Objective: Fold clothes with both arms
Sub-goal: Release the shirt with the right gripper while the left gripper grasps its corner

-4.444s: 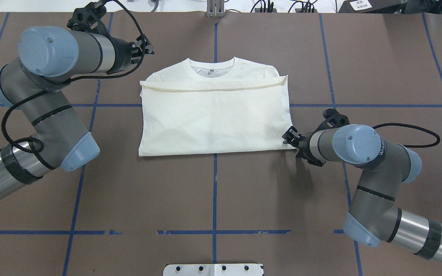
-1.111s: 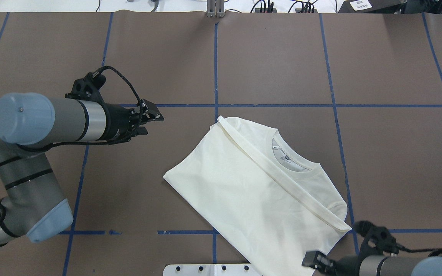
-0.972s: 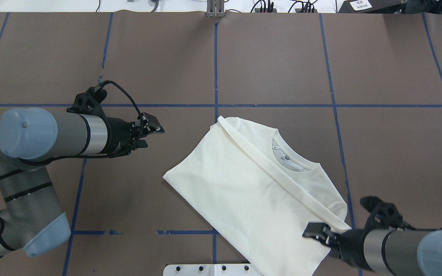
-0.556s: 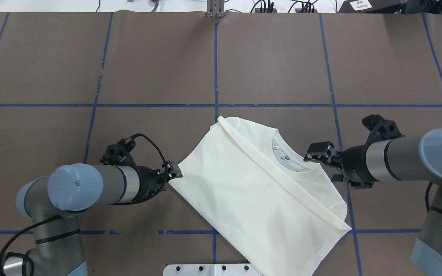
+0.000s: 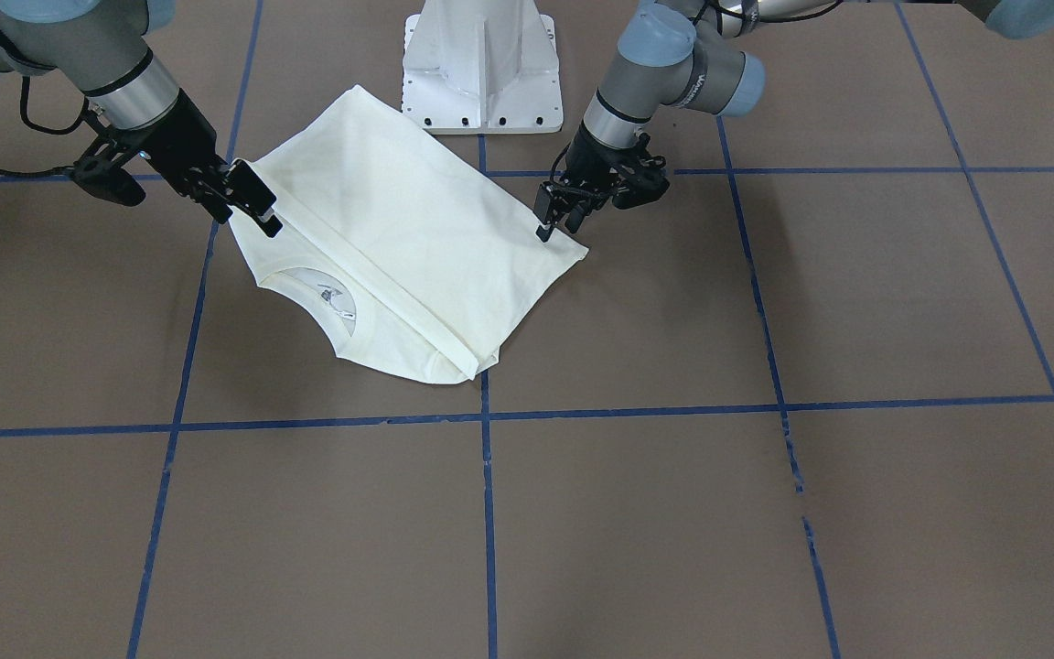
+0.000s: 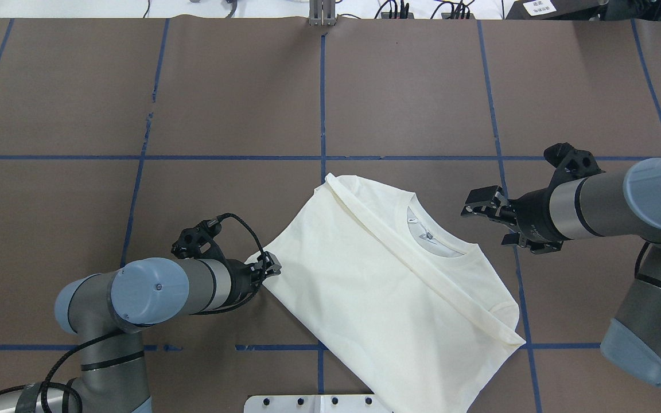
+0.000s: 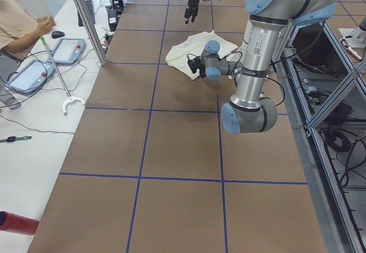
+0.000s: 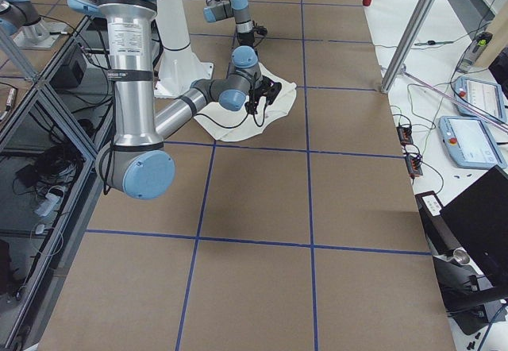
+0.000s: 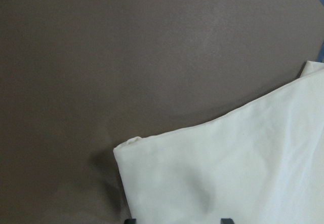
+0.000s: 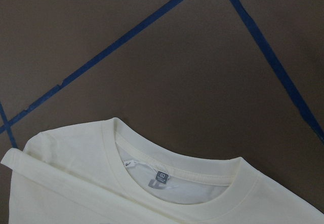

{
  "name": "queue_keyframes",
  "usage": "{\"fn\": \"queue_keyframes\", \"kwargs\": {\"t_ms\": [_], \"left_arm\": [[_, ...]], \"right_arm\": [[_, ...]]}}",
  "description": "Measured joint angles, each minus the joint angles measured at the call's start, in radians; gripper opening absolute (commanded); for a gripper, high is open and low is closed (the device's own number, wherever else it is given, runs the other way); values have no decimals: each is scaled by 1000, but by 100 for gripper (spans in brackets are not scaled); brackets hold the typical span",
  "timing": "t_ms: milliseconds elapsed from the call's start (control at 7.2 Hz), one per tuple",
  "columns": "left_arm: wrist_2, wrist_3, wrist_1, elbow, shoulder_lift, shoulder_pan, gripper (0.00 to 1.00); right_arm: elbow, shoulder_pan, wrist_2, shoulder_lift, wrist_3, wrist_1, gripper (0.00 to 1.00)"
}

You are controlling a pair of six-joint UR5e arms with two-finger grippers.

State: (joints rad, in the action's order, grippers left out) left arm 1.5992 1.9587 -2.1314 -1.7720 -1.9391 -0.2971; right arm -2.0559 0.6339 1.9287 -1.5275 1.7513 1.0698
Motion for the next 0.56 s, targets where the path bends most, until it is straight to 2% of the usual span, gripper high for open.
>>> {"fn": "queue_keyframes", "kwargs": {"t_ms": [278, 556], "left_arm": [[-2, 0, 17, 1, 2, -2, 0], [-3, 0, 19, -2, -1, -11, 0]], "right_arm": [[9, 1, -2, 5, 0, -1, 100], [11, 1, -2, 4, -1, -1, 100]]}}
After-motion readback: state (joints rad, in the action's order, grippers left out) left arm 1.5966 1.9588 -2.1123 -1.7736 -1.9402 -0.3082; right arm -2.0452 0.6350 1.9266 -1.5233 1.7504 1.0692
